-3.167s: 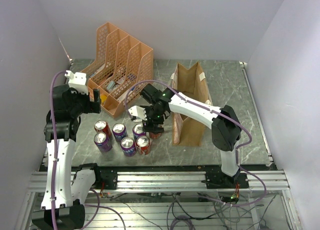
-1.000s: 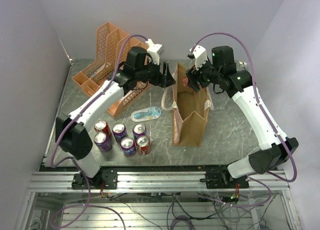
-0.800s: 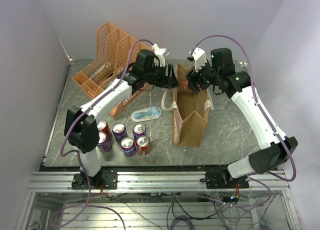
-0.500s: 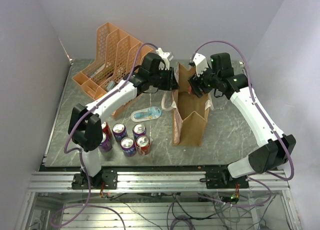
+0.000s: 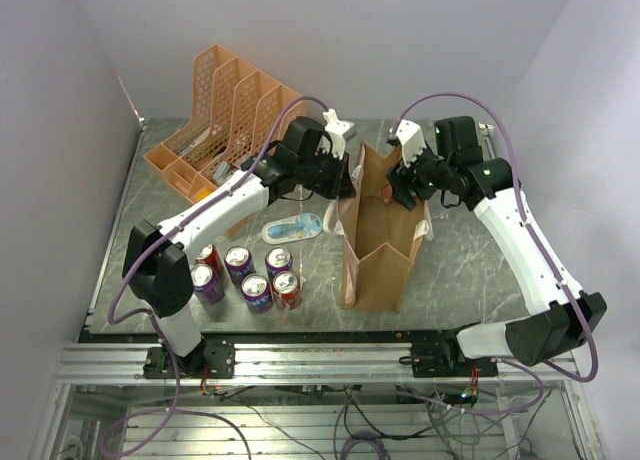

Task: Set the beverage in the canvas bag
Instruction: Place the drink in the canvas bag.

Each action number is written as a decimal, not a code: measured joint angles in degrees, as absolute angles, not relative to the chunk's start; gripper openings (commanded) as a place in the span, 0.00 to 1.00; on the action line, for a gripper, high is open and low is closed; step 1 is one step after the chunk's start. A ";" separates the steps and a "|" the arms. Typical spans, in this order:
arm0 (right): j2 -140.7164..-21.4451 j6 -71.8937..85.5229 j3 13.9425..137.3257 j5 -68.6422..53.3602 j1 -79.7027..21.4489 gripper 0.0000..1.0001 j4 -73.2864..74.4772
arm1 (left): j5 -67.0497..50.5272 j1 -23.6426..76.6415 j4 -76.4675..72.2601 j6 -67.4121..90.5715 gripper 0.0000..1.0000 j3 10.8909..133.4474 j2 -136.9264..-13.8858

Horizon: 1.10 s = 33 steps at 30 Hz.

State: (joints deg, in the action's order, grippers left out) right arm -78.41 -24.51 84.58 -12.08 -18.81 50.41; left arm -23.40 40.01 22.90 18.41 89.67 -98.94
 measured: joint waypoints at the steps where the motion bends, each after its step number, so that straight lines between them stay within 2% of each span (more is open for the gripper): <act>1: -77.76 -24.58 84.23 -12.88 -18.81 0.27 50.72 | -23.62 40.29 23.11 17.82 0.07 89.30 -98.52; 6: -77.52 -25.12 82.98 -17.50 -19.55 0.26 52.53 | -23.97 41.65 23.83 14.87 0.07 87.02 -96.77; 17: -87.42 -26.85 85.73 -19.94 -23.07 0.23 52.36 | -23.88 41.74 23.27 12.84 0.07 84.53 -95.13; 33: -95.07 -25.36 83.42 -13.80 -23.22 0.22 42.94 | -27.92 38.00 20.08 12.82 0.07 81.32 -94.70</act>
